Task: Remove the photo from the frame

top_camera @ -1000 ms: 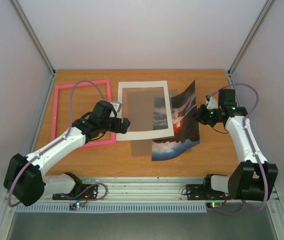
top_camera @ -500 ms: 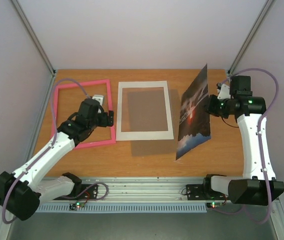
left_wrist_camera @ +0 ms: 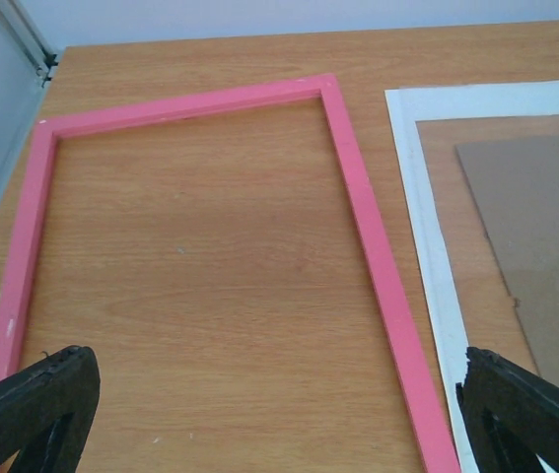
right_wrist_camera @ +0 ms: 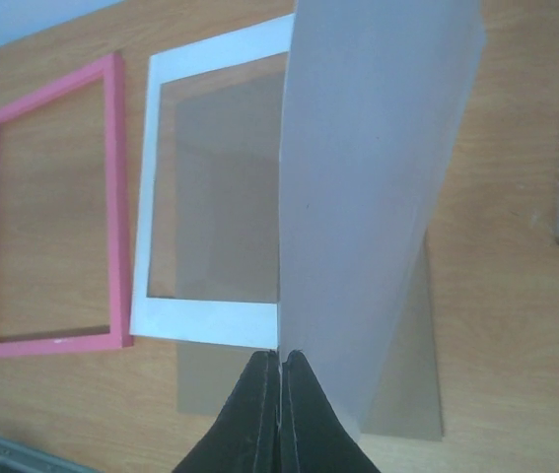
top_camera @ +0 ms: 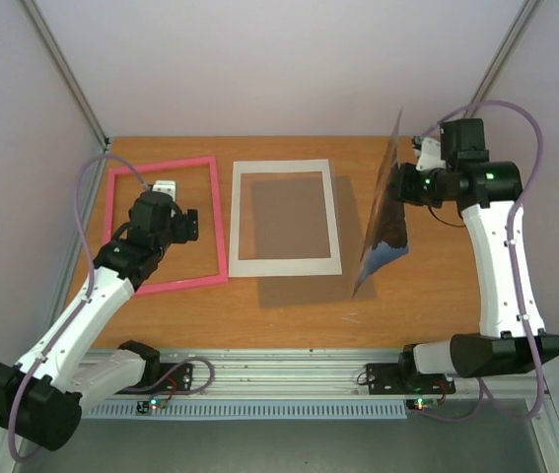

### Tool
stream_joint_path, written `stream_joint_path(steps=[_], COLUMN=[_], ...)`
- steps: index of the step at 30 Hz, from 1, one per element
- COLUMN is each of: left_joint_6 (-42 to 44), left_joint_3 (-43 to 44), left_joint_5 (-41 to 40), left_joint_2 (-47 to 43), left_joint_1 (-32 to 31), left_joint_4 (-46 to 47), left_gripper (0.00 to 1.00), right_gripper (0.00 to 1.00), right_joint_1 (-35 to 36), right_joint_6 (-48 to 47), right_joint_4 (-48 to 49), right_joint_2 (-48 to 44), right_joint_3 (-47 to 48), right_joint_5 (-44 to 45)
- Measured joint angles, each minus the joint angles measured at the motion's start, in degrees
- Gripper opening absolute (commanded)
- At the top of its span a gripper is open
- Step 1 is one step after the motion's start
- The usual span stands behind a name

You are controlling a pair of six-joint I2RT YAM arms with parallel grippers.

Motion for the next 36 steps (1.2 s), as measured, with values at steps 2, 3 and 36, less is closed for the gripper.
stream_joint_path(steps=[2, 3, 36], left_joint_6=[0.3, 0.4, 1.5], left_joint_3=[0.0, 0.0, -0.6], left_joint_5=[-0.6, -0.9, -3.2], left_joint_2=[-0.4, -0.6, -4.1], left_joint_1=[0.1, 0.1, 0.4], left_joint_4=[0.0, 0.0, 0.0], left_gripper=[0.99, 1.00, 0.99], right_gripper=[0.01, 0.01, 0.01], right_joint_1=[2.3, 3.3, 14.7], right_joint_6=[0.3, 0.5, 25.9], right_joint_4=[-0.1, 0.0, 45.1], right_joint_2=[2.1, 3.0, 16.5], right_joint_3=[2.5, 3.6, -21.8], right_joint_5=[0.1, 0.2, -8.9])
